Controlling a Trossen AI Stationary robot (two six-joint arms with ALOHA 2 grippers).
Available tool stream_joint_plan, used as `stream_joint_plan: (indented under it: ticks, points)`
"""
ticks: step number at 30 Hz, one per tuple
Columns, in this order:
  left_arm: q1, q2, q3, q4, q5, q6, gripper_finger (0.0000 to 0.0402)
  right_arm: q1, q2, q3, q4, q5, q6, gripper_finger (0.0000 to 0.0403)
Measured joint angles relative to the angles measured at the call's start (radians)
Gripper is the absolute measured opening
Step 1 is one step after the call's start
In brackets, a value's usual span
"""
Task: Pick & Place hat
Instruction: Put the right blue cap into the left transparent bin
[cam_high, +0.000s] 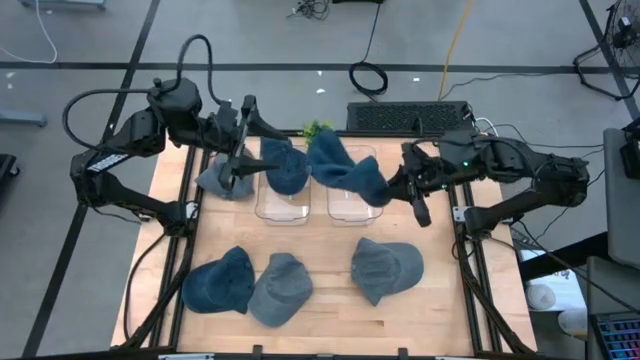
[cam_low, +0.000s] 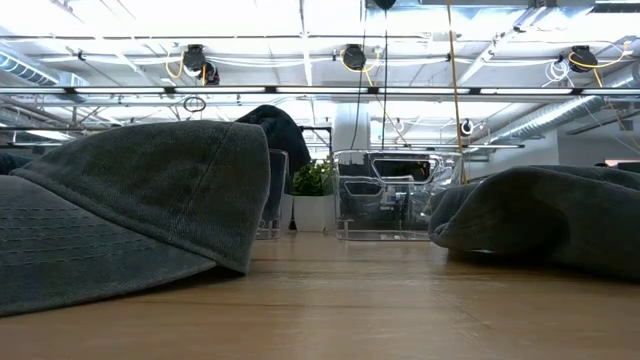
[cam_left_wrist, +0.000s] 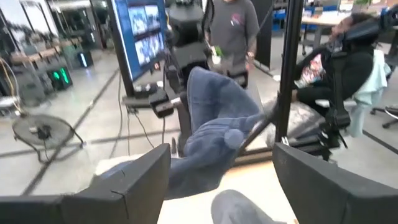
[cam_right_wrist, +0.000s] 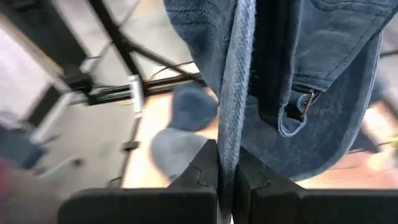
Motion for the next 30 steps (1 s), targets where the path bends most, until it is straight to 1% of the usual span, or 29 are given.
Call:
stream_joint_plan:
  ticks: [4,10,14,16,19,22,30]
  points:
    - [-0.013,0.001,0.000,-0.038,-0.005,0.001,0.0296,-0.083,-0.002,0.000,0.002,-0.211,0.052,0.0000]
    - [-0.039,0.008,0.000,-0.045,-0.045,0.015,0.0303,-0.188,0.022,0.000,-0.019,-0.439,0.099,0.0000]
    - [-0.048,0.016,0.000,-0.044,-0.056,0.019,0.0300,-0.224,0.057,0.000,-0.031,-0.606,0.120,0.0000]
    - [-0.052,0.024,0.000,-0.054,-0.065,0.019,0.0299,-0.232,0.078,0.000,-0.034,-0.669,0.121,0.0000]
    - [-0.052,0.036,0.000,-0.069,-0.065,0.018,0.0302,-0.242,0.098,0.000,-0.031,-0.707,0.120,0.0000]
    - [-0.058,0.043,0.000,-0.106,-0.066,0.000,0.0306,-0.249,0.112,0.000,-0.029,-0.707,0.118,0.0000]
    - [-0.091,0.071,0.000,-0.106,-0.048,-0.031,0.0308,-0.254,0.143,0.000,0.034,-0.707,0.112,0.0000]
